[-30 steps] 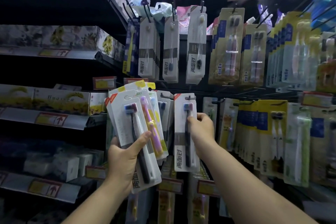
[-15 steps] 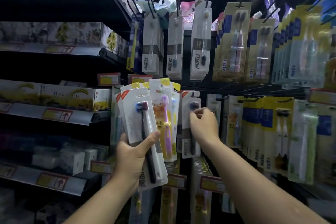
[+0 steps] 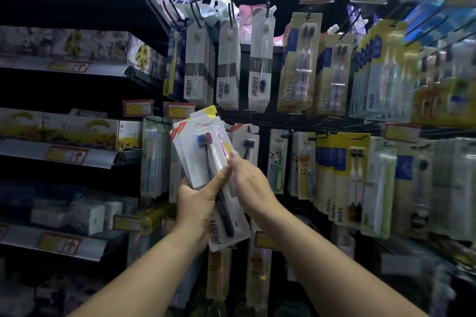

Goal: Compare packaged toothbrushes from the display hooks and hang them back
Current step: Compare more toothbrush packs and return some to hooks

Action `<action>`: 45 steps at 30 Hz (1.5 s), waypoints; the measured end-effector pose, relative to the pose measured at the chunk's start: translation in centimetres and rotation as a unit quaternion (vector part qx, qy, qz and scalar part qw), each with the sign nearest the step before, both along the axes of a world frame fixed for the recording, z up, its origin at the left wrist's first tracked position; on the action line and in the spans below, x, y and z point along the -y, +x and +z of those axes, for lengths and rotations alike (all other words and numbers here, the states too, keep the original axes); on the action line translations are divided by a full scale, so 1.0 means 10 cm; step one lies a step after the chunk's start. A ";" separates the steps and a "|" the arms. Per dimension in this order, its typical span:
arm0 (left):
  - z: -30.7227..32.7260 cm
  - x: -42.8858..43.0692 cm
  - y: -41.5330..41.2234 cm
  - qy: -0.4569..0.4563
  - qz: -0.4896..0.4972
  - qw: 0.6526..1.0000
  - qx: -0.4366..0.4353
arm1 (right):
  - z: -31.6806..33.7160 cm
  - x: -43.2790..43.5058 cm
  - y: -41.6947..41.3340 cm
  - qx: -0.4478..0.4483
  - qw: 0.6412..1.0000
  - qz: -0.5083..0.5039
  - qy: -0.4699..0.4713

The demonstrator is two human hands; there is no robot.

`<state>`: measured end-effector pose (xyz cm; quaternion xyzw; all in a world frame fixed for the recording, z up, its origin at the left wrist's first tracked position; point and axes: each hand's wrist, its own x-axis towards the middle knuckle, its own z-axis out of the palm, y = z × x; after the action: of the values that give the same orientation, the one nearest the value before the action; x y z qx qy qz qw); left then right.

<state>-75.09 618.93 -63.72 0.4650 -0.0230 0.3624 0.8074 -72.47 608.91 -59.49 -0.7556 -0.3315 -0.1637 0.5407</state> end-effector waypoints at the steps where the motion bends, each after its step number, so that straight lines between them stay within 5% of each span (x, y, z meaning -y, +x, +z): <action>1: 0.02 0.02 -0.02 0.004 -0.006 1.000 -0.007 | 0.01 0.04 -0.05 0.006 0.999 0.014 -0.032; 6: 0.14 0.13 -0.18 0.020 -0.001 0.999 -0.029 | 0.11 0.32 -0.10 -0.076 0.971 0.215 -0.075; 9: 0.19 0.21 -0.23 0.006 -0.007 0.999 -0.032 | 0.14 0.35 -0.15 -0.013 0.984 0.129 -0.126; 13: 0.25 0.25 -0.28 -0.020 -0.029 0.999 -0.015 | 0.15 0.34 -0.16 0.030 0.997 0.018 -0.075; 16: 0.26 0.23 -0.30 -0.016 -0.035 0.999 -0.018 | 0.16 0.38 -0.17 0.048 0.998 0.031 -0.032; 20: 0.24 0.18 -0.30 -0.027 -0.043 0.998 -0.029 | 0.22 0.49 -0.18 -0.032 0.994 0.068 0.078; 26: 0.20 0.16 -0.27 -0.024 -0.051 0.998 -0.021 | 0.25 0.59 -0.16 -0.091 0.989 0.106 0.042; 35: 0.12 0.02 -0.26 0.054 -0.042 0.998 0.008 | 0.06 0.54 0.08 -0.157 0.972 0.128 0.117; 45: 0.02 -0.20 -0.21 0.085 0.071 0.994 0.014 | -0.20 0.36 0.30 -0.024 0.993 -0.048 0.103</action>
<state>-77.23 620.96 -63.52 0.5275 -0.0322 0.4225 0.7363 -69.52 605.29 -61.51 -0.7145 -0.2633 -0.2047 0.6151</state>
